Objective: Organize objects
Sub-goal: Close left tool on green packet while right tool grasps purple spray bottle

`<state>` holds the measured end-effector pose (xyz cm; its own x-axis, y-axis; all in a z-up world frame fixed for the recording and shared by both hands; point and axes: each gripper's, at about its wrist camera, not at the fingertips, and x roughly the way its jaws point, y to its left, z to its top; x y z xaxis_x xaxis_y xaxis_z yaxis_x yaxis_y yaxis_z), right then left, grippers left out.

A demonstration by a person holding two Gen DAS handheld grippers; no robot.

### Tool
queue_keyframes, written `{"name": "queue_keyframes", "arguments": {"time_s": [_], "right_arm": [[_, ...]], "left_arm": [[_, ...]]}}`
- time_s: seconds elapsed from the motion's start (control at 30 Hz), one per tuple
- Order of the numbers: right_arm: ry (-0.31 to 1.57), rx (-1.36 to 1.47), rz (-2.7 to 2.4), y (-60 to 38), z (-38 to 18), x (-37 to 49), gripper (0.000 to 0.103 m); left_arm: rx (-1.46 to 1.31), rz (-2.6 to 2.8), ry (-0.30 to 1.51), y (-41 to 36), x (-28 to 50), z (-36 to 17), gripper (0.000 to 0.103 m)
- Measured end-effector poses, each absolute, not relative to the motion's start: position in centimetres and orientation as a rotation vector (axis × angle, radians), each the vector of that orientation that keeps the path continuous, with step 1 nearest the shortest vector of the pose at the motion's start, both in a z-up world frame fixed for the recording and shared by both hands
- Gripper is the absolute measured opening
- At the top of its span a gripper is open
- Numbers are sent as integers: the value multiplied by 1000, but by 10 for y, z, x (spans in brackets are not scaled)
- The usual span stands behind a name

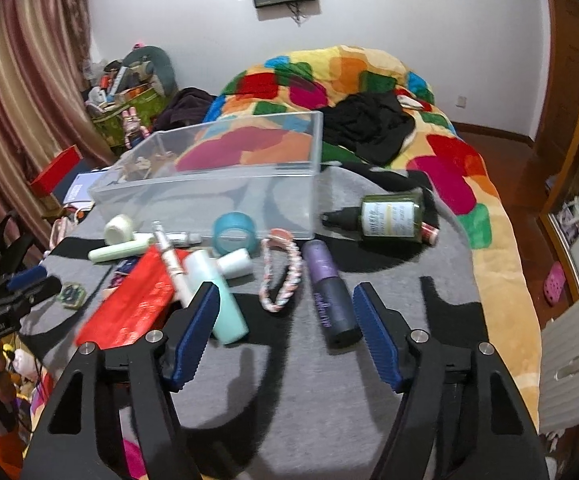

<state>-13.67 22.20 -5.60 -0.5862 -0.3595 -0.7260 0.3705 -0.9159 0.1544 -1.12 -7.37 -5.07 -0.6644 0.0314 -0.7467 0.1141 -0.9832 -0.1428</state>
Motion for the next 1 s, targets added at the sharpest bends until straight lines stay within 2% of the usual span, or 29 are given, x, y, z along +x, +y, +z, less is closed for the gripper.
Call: {"name": "queue_keyframes", "arguments": {"time_s": [0.07, 0.23, 0.33, 0.37, 0.5, 0.77, 1.0], "right_arm": [[4, 1164, -2480, 225, -62, -142, 64], [30, 1248, -2482, 224, -80, -159, 52], [8, 1294, -2465, 228, -91, -166, 44], [-1, 1309, -2455, 229, -94, -168, 38], [3, 1292, -2463, 231, -95, -165, 24], [6, 1234, -2489, 234, -82, -155, 24], [-26, 1115, -2510, 234, -46, -150, 24]], "left_arm": [[1297, -2794, 278, -73, -13, -59, 63], [1318, -2765, 251, -68, -20, -70, 57], [1314, -2766, 214, -62, -21, -71, 44], [1307, -2764, 196, -61, -21, -72, 40], [1290, -2767, 180, -59, -18, -72, 38], [1262, -2807, 201, -62, -18, -58, 38], [1183, -2876, 189, -63, -33, -28, 38]]}}
